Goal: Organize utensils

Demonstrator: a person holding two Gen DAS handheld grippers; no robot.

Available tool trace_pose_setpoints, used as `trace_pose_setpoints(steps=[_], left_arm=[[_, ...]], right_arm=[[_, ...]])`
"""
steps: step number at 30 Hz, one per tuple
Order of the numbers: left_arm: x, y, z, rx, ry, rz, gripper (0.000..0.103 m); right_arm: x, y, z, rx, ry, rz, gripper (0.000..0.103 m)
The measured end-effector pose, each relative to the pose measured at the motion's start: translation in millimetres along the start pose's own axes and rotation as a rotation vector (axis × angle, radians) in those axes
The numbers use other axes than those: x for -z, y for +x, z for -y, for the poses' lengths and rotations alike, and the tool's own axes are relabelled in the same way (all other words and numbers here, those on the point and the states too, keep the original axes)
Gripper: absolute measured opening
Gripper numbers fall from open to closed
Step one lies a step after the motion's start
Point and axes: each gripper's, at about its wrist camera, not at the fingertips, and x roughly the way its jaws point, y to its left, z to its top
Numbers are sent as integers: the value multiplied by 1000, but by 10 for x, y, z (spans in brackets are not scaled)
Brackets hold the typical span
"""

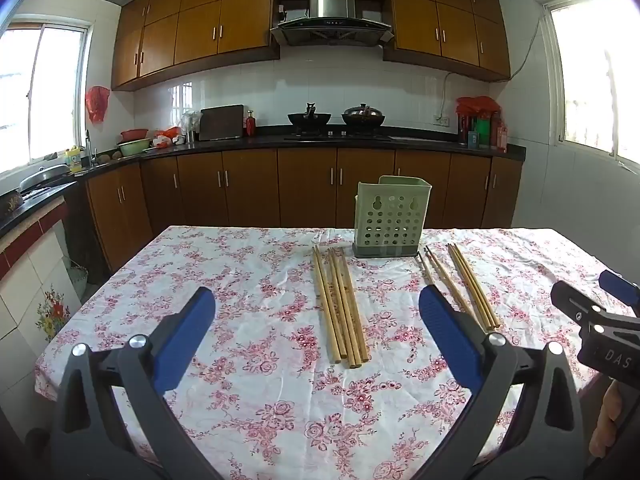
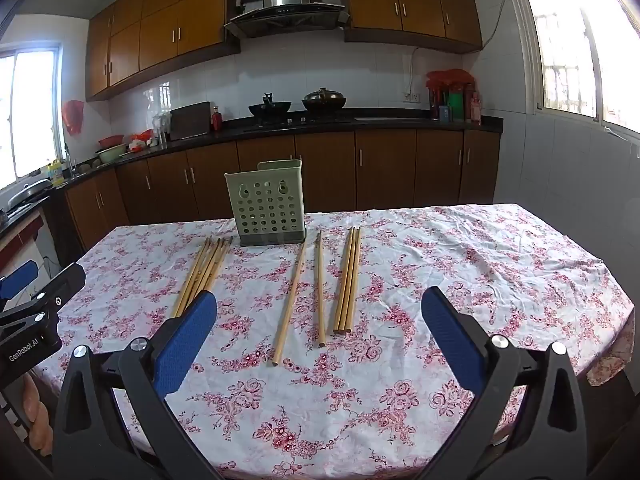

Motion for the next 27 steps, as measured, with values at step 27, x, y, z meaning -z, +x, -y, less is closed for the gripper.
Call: trace_pose_setpoints(steps=[27], left_arm=[[-2,-11,20,0,-2,-3,99]], right_arm=[[-1,4,-16,-2,-2,-1,101]])
